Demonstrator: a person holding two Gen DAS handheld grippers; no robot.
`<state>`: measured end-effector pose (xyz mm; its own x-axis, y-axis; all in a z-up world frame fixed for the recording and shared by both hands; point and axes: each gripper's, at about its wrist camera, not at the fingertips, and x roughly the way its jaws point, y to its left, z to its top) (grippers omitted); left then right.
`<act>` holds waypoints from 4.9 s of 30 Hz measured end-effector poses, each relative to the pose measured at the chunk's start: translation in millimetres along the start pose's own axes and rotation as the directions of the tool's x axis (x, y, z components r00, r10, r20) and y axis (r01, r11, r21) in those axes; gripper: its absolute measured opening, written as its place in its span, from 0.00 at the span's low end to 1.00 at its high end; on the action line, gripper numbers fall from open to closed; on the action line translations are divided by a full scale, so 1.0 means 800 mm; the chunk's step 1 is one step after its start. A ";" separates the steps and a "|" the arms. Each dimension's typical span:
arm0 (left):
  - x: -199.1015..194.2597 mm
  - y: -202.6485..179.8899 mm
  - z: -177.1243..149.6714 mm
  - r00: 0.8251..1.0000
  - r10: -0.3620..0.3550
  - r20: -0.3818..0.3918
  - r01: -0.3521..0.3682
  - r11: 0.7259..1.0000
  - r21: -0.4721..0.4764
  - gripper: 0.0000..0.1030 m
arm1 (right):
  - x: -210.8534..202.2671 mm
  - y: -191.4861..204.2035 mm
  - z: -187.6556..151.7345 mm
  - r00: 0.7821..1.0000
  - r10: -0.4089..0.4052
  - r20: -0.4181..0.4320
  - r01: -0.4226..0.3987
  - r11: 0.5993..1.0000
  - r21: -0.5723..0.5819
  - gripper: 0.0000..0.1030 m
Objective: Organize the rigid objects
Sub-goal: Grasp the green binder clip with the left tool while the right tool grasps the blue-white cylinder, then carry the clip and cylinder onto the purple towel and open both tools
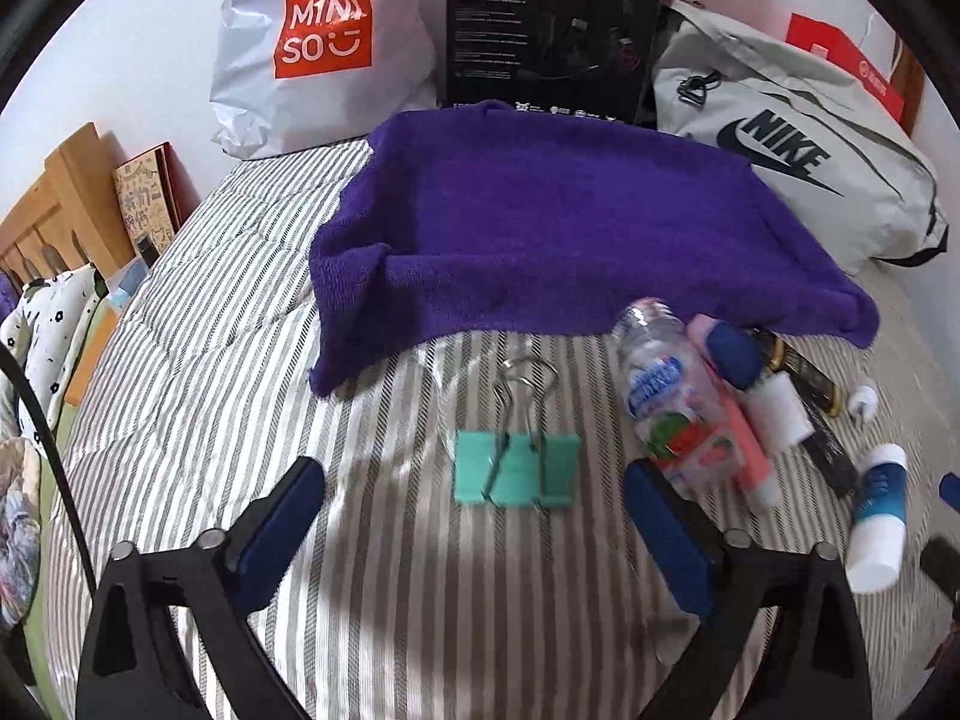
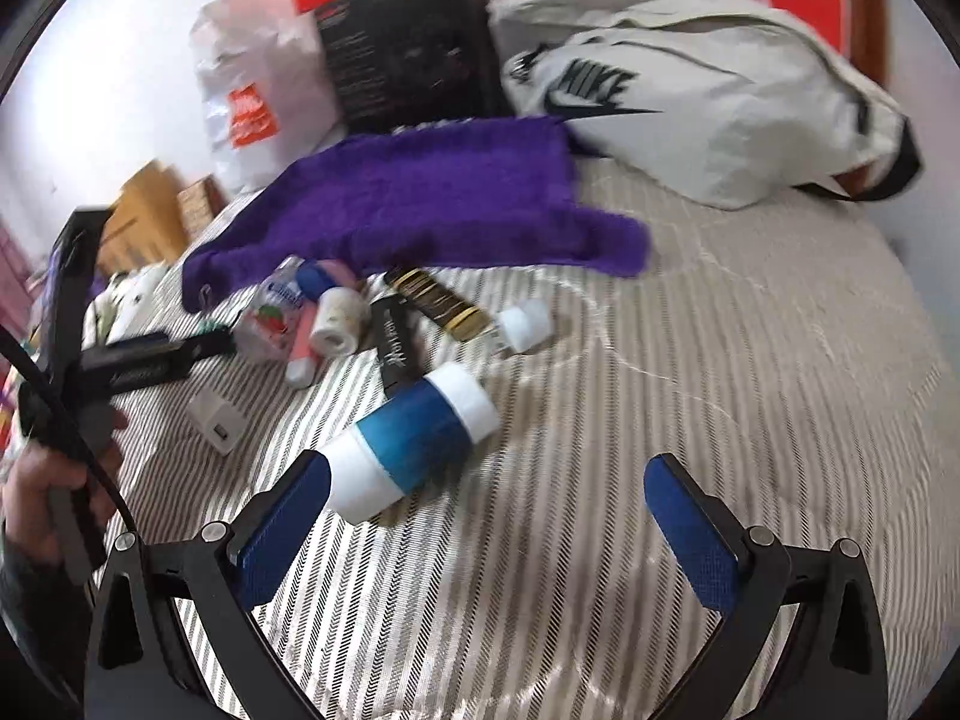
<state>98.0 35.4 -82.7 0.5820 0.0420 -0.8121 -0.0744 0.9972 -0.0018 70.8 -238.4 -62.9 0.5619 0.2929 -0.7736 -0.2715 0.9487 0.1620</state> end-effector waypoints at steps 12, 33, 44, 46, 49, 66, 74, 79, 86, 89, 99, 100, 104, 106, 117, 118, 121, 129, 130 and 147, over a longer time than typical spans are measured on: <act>0.016 -0.001 0.004 1.000 -0.019 -0.001 0.019 1.000 0.024 0.62 | 0.029 0.042 -0.006 1.000 -0.030 -0.001 0.028 0.948 -0.318 1.00; 0.012 0.000 -0.001 0.999 -0.048 0.020 0.048 0.998 0.028 0.38 | 0.041 0.043 0.017 1.000 0.020 -0.015 -0.023 0.967 -0.255 0.74; -0.011 0.009 0.004 0.997 -0.070 0.019 0.070 0.998 0.008 0.38 | 0.031 0.029 0.020 1.000 0.008 -0.028 -0.013 0.981 -0.193 0.74; -0.019 0.010 0.005 0.997 -0.067 0.023 0.066 0.998 0.010 0.38 | 0.028 0.028 0.023 1.000 0.008 -0.029 -0.014 0.982 -0.187 0.74; -0.032 0.012 0.008 0.996 -0.077 0.035 0.077 0.997 0.005 0.38 | 0.024 0.027 0.031 1.000 0.005 -0.022 -0.009 0.984 -0.177 0.74; -0.066 0.018 0.053 0.989 -0.121 0.086 0.122 0.993 -0.001 0.38 | 0.016 0.028 0.083 1.000 -0.003 -0.010 0.001 0.991 -0.137 0.74; -0.056 0.006 0.096 0.984 -0.151 0.094 0.151 0.989 0.013 0.38 | 0.027 0.028 0.139 1.000 -0.010 0.014 0.012 0.990 -0.138 0.74; -0.043 -0.005 0.128 0.982 -0.161 0.098 0.159 0.987 0.033 0.38 | 0.045 0.027 0.177 1.000 -0.020 0.022 0.023 0.989 -0.147 0.74; -0.012 -0.015 0.178 0.978 -0.184 0.093 0.181 0.982 0.048 0.38 | 0.093 0.028 0.227 1.000 -0.027 0.013 0.029 0.988 -0.154 0.74; 0.005 -0.017 0.197 0.977 -0.194 0.090 0.191 0.981 0.041 0.38 | 0.121 0.029 0.244 1.000 -0.027 -0.006 0.025 0.986 -0.166 0.74; 0.088 -0.027 0.233 0.981 -0.191 0.012 0.191 0.981 0.032 0.38 | 0.202 0.021 0.283 0.996 -0.068 -0.061 0.057 0.985 -0.161 0.74; 0.098 -0.027 0.235 0.982 -0.190 0.004 0.189 0.982 0.028 0.38 | 0.209 0.022 0.285 0.995 -0.078 -0.063 0.066 0.984 -0.163 0.74; 0.122 -0.034 0.241 0.983 -0.185 -0.014 0.185 0.983 0.018 0.38 | 0.229 0.018 0.293 0.993 -0.098 -0.069 0.086 0.984 -0.155 0.74; 0.132 -0.039 0.243 0.983 -0.180 -0.025 0.180 0.983 0.014 0.38 | 0.237 0.017 0.294 0.993 -0.090 -0.079 0.078 0.987 -0.142 0.74; 0.159 -0.050 0.244 0.991 -0.101 -0.087 0.102 0.995 0.018 0.38 | 0.256 0.023 0.292 0.985 -0.134 -0.111 0.115 0.979 -0.167 0.74; 0.160 -0.051 0.244 0.991 -0.099 -0.090 0.101 0.995 0.020 0.38 | 0.256 0.022 0.292 0.985 -0.135 -0.112 0.115 0.979 -0.168 0.74; 0.164 -0.053 0.248 0.991 -0.091 -0.098 0.094 0.995 0.025 0.38 | 0.260 0.022 0.295 0.984 -0.134 -0.118 0.114 0.980 -0.165 0.74; 0.166 -0.058 0.250 0.992 -0.068 -0.107 0.074 0.996 0.049 0.38 | 0.275 0.017 0.292 0.978 -0.111 -0.177 0.086 0.986 -0.144 0.74; 0.169 -0.061 0.251 0.992 -0.066 -0.108 0.072 0.996 0.052 0.38 | 0.274 0.017 0.293 0.978 -0.109 -0.178 0.083 0.986 -0.147 0.74; 0.148 -0.062 0.223 0.984 0.005 -0.180 0.005 0.998 0.055 0.75 | 0.208 0.018 0.272 0.976 -0.130 -0.175 0.103 0.982 -0.156 0.85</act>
<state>315.0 1.9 -74.6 0.4264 0.0350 -0.9039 -0.0271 0.9993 0.0259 330.3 -149.7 -56.4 0.4469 0.1416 -0.8833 -0.3310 0.9435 -0.0162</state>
